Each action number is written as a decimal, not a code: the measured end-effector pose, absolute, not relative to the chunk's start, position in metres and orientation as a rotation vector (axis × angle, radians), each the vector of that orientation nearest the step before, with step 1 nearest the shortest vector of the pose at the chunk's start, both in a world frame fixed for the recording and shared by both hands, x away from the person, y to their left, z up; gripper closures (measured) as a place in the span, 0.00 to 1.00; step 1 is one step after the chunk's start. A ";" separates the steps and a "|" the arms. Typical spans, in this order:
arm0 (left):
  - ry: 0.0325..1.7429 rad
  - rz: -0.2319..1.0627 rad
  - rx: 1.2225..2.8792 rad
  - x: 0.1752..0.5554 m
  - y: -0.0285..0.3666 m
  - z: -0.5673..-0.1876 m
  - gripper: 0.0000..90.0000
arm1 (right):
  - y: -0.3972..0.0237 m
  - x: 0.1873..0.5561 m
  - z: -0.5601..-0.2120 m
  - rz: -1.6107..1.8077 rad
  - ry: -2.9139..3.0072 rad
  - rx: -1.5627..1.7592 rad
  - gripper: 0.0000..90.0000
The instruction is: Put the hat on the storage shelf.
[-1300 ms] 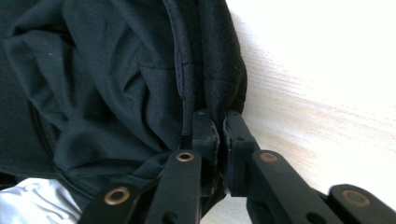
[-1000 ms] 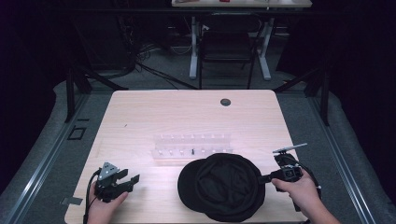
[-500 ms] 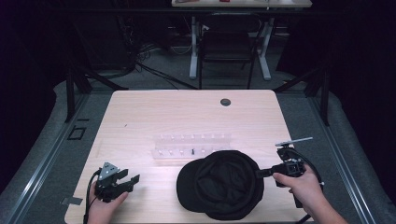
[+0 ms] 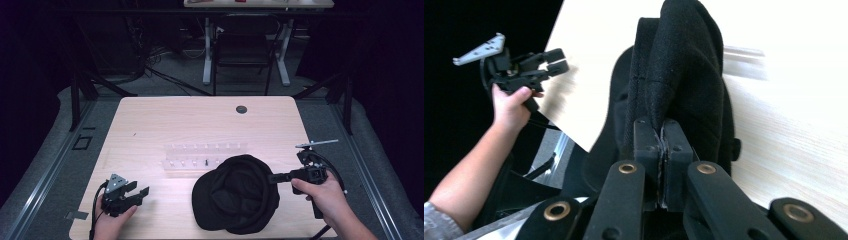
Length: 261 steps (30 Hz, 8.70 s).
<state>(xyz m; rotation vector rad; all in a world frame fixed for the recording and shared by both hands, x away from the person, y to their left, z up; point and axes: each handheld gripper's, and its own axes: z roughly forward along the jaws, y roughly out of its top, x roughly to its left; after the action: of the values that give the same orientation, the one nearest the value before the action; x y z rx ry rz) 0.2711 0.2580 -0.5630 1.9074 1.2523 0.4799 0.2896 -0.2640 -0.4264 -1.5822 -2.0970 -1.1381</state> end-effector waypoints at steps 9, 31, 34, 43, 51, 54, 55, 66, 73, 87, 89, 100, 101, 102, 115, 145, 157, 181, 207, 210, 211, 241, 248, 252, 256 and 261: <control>1.260 0.463 1.859 0.271 0.262 -0.562 0.53 | -0.252 0.289 -0.410 -1.202 -2.069 -1.529 0.98; 1.266 0.462 1.858 0.271 0.263 -0.562 0.52 | -0.239 0.287 -0.371 -1.305 -2.034 -1.452 0.98; 1.264 0.467 1.860 0.271 0.263 -0.562 0.52 | -0.239 0.286 -0.367 -1.313 -2.015 -1.453 0.98; 1.266 0.469 1.857 0.271 0.263 -0.562 0.52 | -0.245 0.286 -0.352 -1.342 -1.982 -1.471 0.98; 1.262 0.470 1.860 0.271 0.263 -0.562 0.52 | -0.252 0.286 -0.334 -1.425 -1.945 -1.469 0.98; 1.263 0.468 1.862 0.272 0.262 -0.562 0.52 | -0.252 0.288 -0.328 -1.458 -1.938 -1.461 0.98; 1.260 0.466 1.867 0.271 0.262 -0.562 0.52 | -0.252 0.289 -0.327 -1.469 -1.938 -1.457 0.98; 1.260 0.465 1.865 0.272 0.262 -0.562 0.52 | -0.247 0.301 -0.317 -1.529 -1.921 -1.471 0.98; 1.261 0.464 1.866 0.272 0.262 -0.562 0.52 | -0.243 0.313 -0.315 -1.560 -1.908 -1.488 0.98; 1.257 0.460 1.870 0.272 0.262 -0.563 0.52 | -0.233 0.333 -0.309 -1.600 -1.915 -1.513 0.98; 1.256 0.461 1.871 0.272 0.262 -0.563 0.52 | -0.233 0.334 -0.308 -1.602 -1.921 -1.515 0.98; 1.255 0.460 1.866 0.273 0.262 -0.563 0.52 | -0.221 0.351 -0.306 -1.613 -1.930 -1.534 0.98; 1.255 0.460 1.866 0.273 0.262 -0.563 0.52 | -0.221 0.352 -0.305 -1.613 -1.926 -1.537 0.98; 1.255 0.458 1.866 0.273 0.262 -0.563 0.52 | -0.219 0.354 -0.306 -1.617 -1.924 -1.532 0.98; 1.250 0.456 1.870 0.273 0.262 -0.563 0.52 | -0.205 0.368 -0.307 -1.623 -1.925 -1.540 0.98; 1.246 0.455 1.869 0.273 0.261 -0.562 0.52 | -0.184 0.385 -0.317 -1.603 -1.950 -1.583 0.98; 1.213 0.460 1.863 0.271 0.254 -0.558 0.53 | -0.180 0.388 -0.321 -1.608 -1.937 -1.574 0.98; 1.014 0.484 1.850 0.277 0.214 -0.519 0.57 | -0.154 0.389 -0.320 -1.606 -1.948 -1.507 0.98; 0.818 0.460 1.890 0.291 0.138 -0.485 0.68 | -0.143 0.393 -0.327 -1.626 -1.889 -1.452 0.98; 0.804 0.488 1.902 0.290 0.132 -0.483 0.68 | -0.141 0.393 -0.328 -1.624 -1.889 -1.449 0.98; 0.796 0.488 1.902 0.291 0.129 -0.483 0.68 | -0.140 0.393 -0.328 -1.622 -1.889 -1.444 0.98; 0.744 0.519 1.969 0.298 0.096 -0.482 0.88 | -0.126 0.395 -0.329 -1.628 -1.884 -1.425 0.98; 0.717 0.569 1.994 0.296 0.095 -0.482 0.91 | -0.125 0.394 -0.328 -1.628 -1.901 -1.420 0.97; 0.702 0.587 2.000 0.295 0.095 -0.483 0.91 | -0.127 0.393 -0.328 -1.632 -1.900 -1.419 0.95; 0.693 0.592 2.005 0.296 0.096 -0.483 0.92 | -0.129 0.391 -0.326 -1.642 -1.902 -1.408 0.93; 0.690 0.600 2.007 0.296 0.096 -0.483 0.92 | -0.132 0.390 -0.324 -1.653 -1.898 -1.389 0.91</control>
<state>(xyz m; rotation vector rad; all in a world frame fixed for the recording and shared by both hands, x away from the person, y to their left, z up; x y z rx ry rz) 0.2957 0.0961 -0.4828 2.0069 0.6898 0.6005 0.3898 -0.1316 -0.3237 -1.3892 -1.8984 -1.6526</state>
